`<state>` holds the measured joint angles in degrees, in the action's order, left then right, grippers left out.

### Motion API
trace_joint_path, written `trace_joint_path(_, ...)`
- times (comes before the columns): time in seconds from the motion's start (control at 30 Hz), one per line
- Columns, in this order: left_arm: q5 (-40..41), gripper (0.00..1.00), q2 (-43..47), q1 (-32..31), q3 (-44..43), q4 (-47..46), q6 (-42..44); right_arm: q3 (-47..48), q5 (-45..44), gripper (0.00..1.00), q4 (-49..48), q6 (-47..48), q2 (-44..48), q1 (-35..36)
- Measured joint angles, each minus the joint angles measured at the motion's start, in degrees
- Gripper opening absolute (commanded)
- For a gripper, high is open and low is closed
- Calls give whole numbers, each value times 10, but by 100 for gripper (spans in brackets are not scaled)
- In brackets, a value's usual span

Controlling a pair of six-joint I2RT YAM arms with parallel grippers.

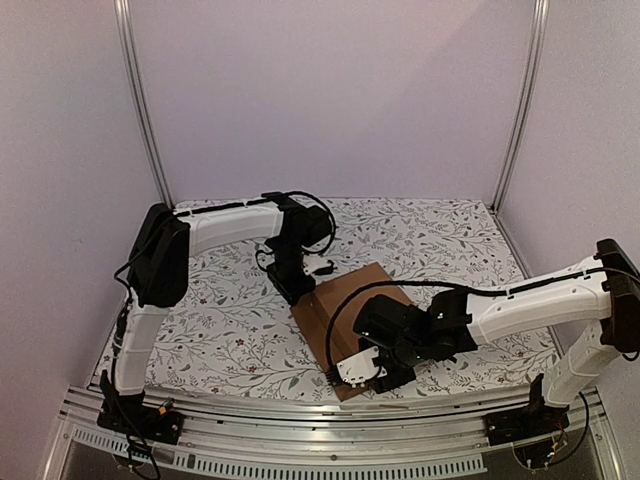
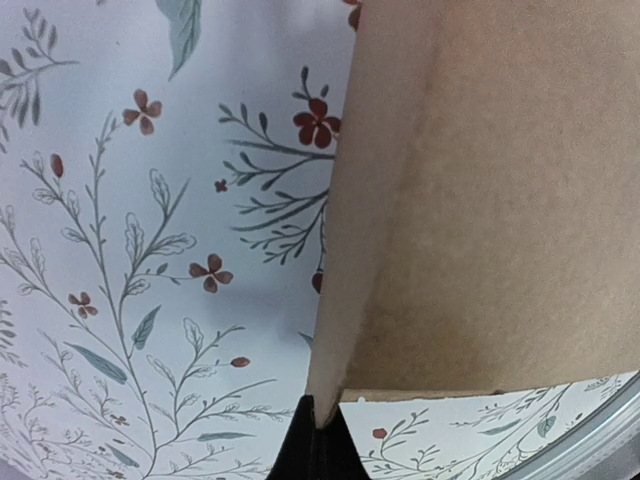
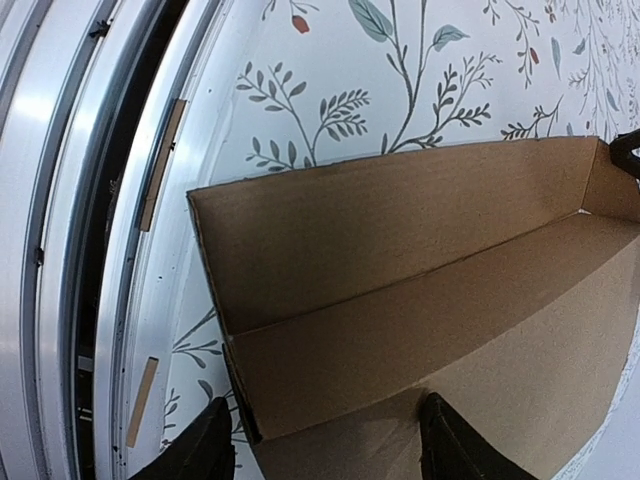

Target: Fold the paper box

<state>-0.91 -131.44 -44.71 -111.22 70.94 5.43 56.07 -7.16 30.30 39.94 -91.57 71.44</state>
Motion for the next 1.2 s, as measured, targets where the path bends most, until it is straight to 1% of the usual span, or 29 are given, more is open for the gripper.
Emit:
trace_joint_path(0.27, -3, 0, -39, 5, -69, 34, 20, 3, 6, 62, 0, 0, -2, 0)
trace_joint_path(0.37, -8, 1, -43, 7, -79, 38, 31, 4, 7, 62, 0, 0, -3, 0)
trace_joint_path(0.5, -18, 13, -40, 11, -66, 21, 42, 5, 7, 62, 0, 0, -4, 0)
trace_joint_path(0.57, -23, 19, -24, 13, -18, -19, 45, 6, 8, 62, 0, 0, -4, 0)
trace_joint_path(0.63, -26, 22, -1, 13, 45, -67, 50, 6, 9, 62, 0, 0, -4, 0)
trace_joint_path(0.7, -28, 24, 35, 14, 120, -120, 50, 6, 9, 62, 0, 0, -4, 0)
trace_joint_path(0.77, -29, 25, 66, 14, 171, -162, 51, 6, 9, 62, 0, 0, -4, 0)
trace_joint_path(0.9, -32, 27, 117, 14, 233, -240, 50, 6, 9, 62, 0, 0, -4, 0)
trace_joint_path(1.03, -40, 34, 183, 16, 328, -349, 42, 6, 9, 62, 0, 0, -4, 0)
trace_joint_path(1.2, -52, 37, 256, 21, 475, -506, 19, 6, 9, 62, 0, 0, -4, 0)
